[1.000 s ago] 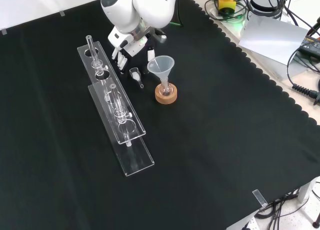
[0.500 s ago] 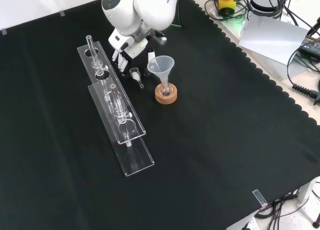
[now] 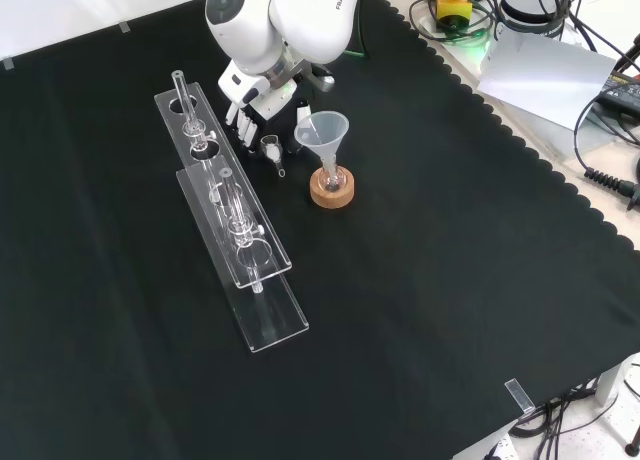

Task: Pick up the weighing funnel.

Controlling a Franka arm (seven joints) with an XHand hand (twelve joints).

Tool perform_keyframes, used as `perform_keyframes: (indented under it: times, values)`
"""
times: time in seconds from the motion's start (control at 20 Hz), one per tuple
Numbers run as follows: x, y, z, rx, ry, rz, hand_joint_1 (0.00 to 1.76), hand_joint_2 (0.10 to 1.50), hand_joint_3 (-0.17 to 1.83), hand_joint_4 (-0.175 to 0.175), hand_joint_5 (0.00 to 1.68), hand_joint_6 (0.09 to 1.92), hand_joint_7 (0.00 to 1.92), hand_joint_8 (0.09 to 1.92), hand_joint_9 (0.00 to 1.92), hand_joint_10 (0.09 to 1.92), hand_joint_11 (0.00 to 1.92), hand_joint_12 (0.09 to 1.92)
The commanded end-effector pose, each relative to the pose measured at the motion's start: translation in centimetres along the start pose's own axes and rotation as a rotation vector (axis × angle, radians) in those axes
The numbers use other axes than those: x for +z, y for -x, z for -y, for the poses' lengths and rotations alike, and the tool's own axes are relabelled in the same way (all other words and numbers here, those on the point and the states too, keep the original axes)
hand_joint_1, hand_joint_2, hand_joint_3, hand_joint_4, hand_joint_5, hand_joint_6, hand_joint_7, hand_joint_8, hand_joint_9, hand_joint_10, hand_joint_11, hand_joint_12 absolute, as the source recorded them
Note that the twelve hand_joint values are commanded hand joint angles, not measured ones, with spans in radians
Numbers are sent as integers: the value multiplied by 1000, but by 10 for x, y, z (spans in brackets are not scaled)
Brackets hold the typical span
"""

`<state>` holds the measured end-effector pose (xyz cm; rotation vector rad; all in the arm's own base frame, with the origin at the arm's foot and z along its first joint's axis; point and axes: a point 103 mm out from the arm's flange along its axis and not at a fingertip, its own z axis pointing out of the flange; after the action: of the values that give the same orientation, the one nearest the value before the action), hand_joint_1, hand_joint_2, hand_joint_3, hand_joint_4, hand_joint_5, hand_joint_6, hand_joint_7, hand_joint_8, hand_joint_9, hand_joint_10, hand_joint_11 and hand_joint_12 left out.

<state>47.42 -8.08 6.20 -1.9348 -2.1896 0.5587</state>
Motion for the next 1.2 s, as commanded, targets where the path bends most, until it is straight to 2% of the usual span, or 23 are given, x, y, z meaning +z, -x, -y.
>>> perform_keyframes:
  times: [0.05, 0.6, 0.7, 0.9, 1.0, 1.05, 1.2]
  values:
    - [1, 1, 0, -7, -1, -4, 909, 640, 630, -16, 706, 799, 734, 736, 894, 543, 540, 1247]
    - [3, -1, -2, -9, -19, 3, 916, 640, 632, -20, 683, 799, 742, 731, 909, 538, 545, 1244]
    - [3, -2, -3, -9, -20, 11, 922, 641, 634, -9, 713, 797, 760, 720, 927, 528, 551, 1240]
    - [2, -1, -2, -2, -16, 26, 967, 662, 636, 40, 876, 714, 864, 661, 1008, 481, 598, 1211]
    - [0, 1, -2, 7, -10, 38, 1026, 848, 375, 130, 1014, 804, 981, 621, 1079, 453, 641, 1189]
    - [-1, 1, -2, 13, -7, 46, 1046, 904, 277, 153, 1064, 800, 1055, 593, 1117, 438, 670, 1171]
    - [-7, 4, 0, 24, 0, 66, 1077, 948, 177, 174, 1145, 744, 1238, 472, 1225, 360, 762, 1102]
